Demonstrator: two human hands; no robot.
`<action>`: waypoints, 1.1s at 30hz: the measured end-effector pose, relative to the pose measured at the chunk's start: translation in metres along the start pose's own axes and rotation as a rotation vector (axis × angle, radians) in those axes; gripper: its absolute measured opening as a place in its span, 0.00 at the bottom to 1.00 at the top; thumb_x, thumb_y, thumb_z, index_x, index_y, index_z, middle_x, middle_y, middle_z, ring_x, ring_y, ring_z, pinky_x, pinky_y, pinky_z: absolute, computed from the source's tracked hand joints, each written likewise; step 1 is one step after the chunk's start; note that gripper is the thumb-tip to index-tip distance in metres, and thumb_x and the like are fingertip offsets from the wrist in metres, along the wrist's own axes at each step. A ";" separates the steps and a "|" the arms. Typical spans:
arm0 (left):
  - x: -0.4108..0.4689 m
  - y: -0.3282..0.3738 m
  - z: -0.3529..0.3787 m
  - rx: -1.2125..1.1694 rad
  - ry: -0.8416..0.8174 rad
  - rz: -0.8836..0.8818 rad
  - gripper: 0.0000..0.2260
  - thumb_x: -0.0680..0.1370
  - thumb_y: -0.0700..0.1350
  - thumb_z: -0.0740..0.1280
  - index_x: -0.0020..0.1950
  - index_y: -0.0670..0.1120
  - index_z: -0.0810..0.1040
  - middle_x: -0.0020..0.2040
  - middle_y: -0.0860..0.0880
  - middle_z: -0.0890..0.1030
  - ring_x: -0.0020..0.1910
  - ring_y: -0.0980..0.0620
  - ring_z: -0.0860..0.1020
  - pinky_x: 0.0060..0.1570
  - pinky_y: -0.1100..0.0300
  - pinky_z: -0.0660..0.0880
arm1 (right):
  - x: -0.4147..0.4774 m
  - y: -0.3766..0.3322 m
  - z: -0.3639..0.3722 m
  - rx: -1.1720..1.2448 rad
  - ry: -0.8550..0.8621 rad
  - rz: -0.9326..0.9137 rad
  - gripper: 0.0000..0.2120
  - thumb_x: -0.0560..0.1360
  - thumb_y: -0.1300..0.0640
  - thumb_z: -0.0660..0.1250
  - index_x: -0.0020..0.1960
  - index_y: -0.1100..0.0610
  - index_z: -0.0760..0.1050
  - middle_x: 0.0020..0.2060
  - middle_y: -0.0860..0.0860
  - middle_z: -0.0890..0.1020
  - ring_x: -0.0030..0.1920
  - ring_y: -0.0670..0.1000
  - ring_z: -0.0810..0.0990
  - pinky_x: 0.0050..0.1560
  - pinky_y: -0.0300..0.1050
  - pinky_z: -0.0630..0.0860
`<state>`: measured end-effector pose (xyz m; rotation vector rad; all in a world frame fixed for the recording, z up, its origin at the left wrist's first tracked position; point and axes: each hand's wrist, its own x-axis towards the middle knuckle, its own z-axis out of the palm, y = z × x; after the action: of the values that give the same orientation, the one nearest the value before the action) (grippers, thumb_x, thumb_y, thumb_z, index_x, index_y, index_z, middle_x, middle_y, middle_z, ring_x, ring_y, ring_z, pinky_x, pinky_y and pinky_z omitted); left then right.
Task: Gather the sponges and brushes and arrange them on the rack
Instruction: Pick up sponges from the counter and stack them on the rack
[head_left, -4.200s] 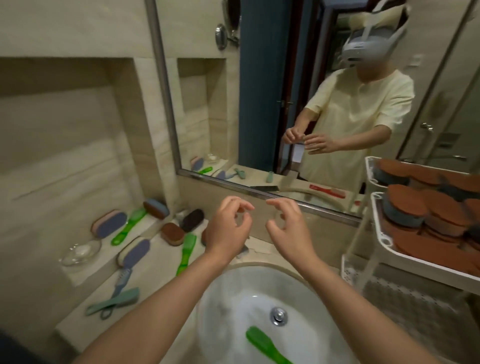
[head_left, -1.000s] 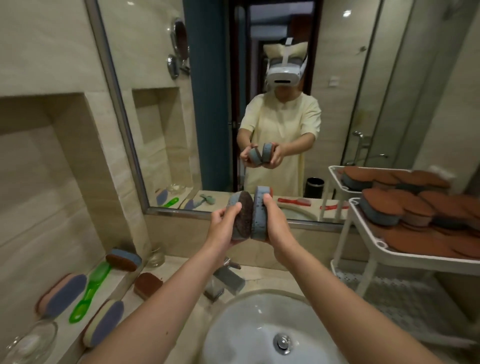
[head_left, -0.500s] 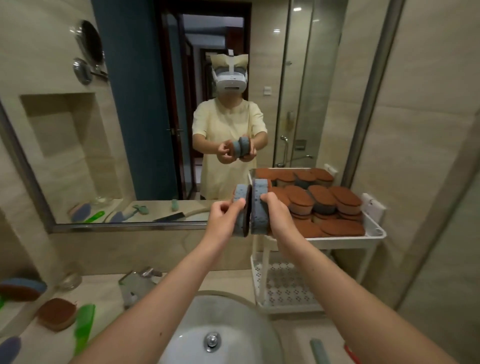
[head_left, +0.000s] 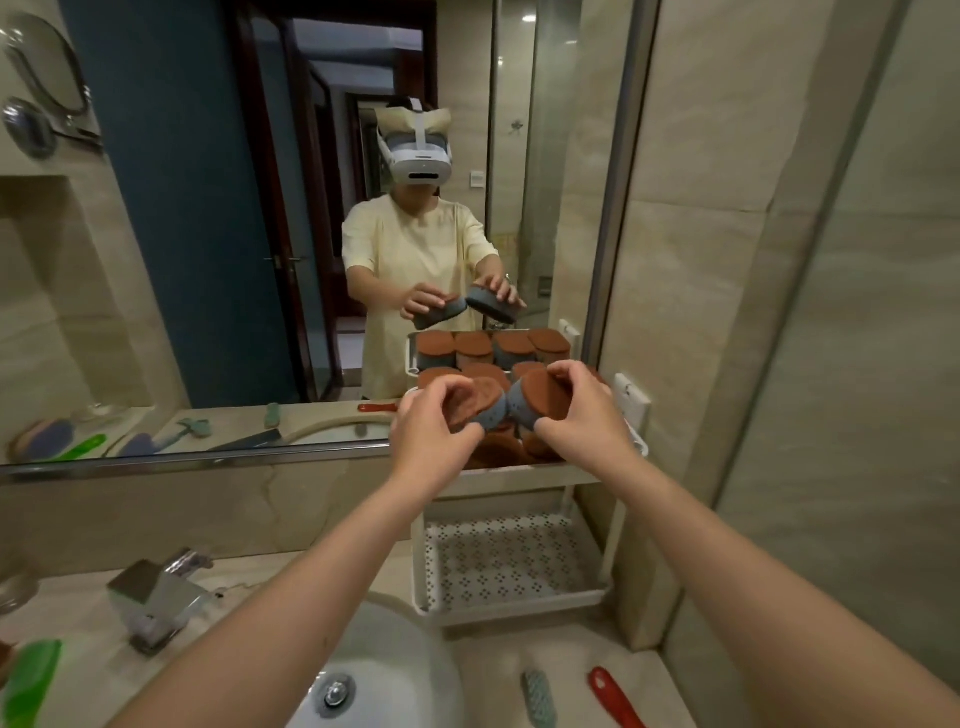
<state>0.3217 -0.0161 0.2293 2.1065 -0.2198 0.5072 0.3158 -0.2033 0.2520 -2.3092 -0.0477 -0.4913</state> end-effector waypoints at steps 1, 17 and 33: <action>0.000 -0.001 0.004 0.085 0.006 0.012 0.21 0.66 0.49 0.68 0.57 0.63 0.72 0.54 0.57 0.71 0.59 0.54 0.68 0.60 0.55 0.68 | 0.002 0.006 -0.001 -0.083 -0.005 -0.024 0.31 0.63 0.54 0.71 0.65 0.45 0.67 0.59 0.48 0.73 0.64 0.53 0.70 0.64 0.55 0.72; 0.004 -0.008 0.036 0.434 -0.065 0.136 0.15 0.66 0.49 0.67 0.50 0.62 0.71 0.59 0.57 0.73 0.65 0.52 0.63 0.61 0.60 0.54 | 0.011 0.031 0.018 -0.440 -0.046 -0.102 0.25 0.68 0.61 0.63 0.64 0.47 0.72 0.62 0.48 0.73 0.68 0.53 0.64 0.75 0.61 0.41; -0.015 -0.020 -0.009 0.155 0.152 0.130 0.17 0.71 0.52 0.64 0.60 0.57 0.72 0.58 0.60 0.73 0.61 0.60 0.68 0.66 0.56 0.61 | -0.008 -0.024 0.045 -0.025 0.098 -0.264 0.21 0.70 0.61 0.63 0.62 0.49 0.74 0.60 0.46 0.73 0.66 0.49 0.64 0.67 0.48 0.65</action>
<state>0.3126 0.0019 0.2122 2.2009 -0.2373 0.7812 0.3187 -0.1540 0.2368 -2.3108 -0.3034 -0.7408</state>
